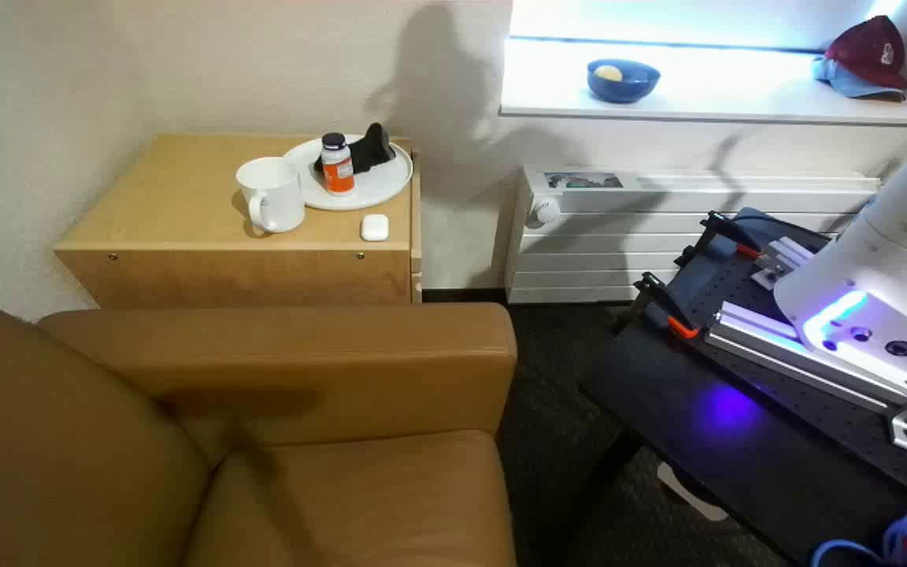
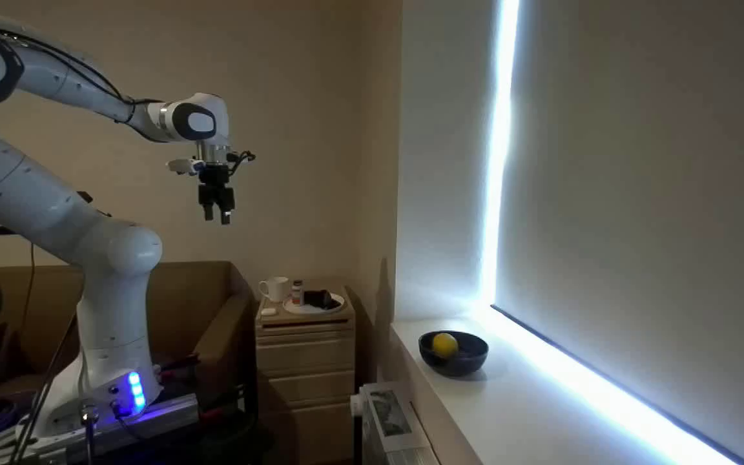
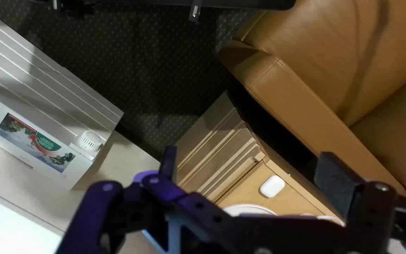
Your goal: Move the white cup to the window sill
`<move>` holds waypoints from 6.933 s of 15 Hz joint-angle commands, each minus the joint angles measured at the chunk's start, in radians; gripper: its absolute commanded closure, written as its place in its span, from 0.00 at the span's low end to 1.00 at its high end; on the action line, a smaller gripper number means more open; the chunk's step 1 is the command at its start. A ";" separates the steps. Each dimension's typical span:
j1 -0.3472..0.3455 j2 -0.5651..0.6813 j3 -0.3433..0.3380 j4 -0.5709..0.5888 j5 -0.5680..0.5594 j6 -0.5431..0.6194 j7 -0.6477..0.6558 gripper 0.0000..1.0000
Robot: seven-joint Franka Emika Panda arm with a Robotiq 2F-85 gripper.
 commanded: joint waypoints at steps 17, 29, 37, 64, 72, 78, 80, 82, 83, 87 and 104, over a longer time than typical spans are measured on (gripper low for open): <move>-0.149 0.124 -0.011 0.040 0.021 -0.074 0.244 0.00; -0.107 0.537 0.278 0.460 -0.083 -0.144 0.689 0.00; -0.045 0.579 0.240 0.423 -0.094 -0.079 0.747 0.00; 0.325 1.405 -0.058 0.886 -0.320 0.657 1.477 0.00; 0.404 1.592 -0.171 1.076 -0.368 0.724 1.640 0.00; 0.416 1.753 -0.189 1.248 -0.326 0.662 1.653 0.00; 0.426 1.729 -0.200 1.199 -0.336 0.699 1.654 0.00; 0.426 1.750 -0.201 1.223 -0.334 0.696 1.653 0.00; 0.426 1.751 -0.201 1.227 -0.334 0.695 1.653 0.00; 0.415 1.801 -0.179 1.260 -0.291 0.681 1.651 0.00; 0.427 1.780 -0.213 1.229 -0.307 0.713 1.652 1.00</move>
